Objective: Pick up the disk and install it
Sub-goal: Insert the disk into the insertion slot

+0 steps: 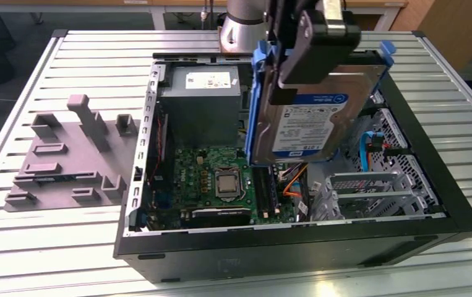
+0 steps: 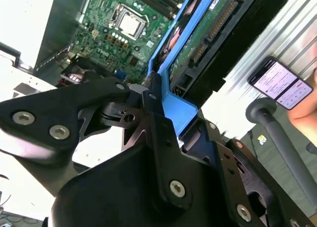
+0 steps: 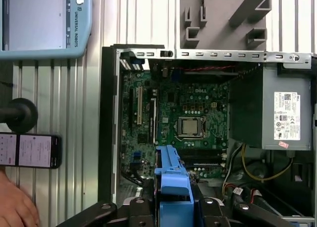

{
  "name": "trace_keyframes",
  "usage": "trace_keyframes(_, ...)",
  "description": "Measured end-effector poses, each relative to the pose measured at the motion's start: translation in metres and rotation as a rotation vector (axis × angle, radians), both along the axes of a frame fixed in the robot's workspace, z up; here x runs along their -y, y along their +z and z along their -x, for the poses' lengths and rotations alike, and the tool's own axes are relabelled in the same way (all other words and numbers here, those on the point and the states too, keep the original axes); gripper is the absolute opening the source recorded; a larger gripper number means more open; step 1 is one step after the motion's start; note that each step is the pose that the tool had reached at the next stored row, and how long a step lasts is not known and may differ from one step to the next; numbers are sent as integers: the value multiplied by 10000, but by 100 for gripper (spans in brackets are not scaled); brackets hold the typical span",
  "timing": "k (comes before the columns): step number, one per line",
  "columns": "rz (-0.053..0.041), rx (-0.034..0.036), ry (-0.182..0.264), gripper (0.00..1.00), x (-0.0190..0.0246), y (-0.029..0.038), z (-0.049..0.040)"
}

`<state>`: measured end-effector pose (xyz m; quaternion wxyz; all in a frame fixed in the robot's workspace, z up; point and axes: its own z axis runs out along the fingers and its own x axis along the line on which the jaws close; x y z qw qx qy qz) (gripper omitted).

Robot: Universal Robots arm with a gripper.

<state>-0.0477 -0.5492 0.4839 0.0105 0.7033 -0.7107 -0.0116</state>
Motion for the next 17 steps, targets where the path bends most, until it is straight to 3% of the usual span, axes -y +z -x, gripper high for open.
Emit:
trace_keyframes(5,-1,0,1,36,36,-17,-130)
trace_keyframes(17,1,-1,0,36,37,-17,-131)
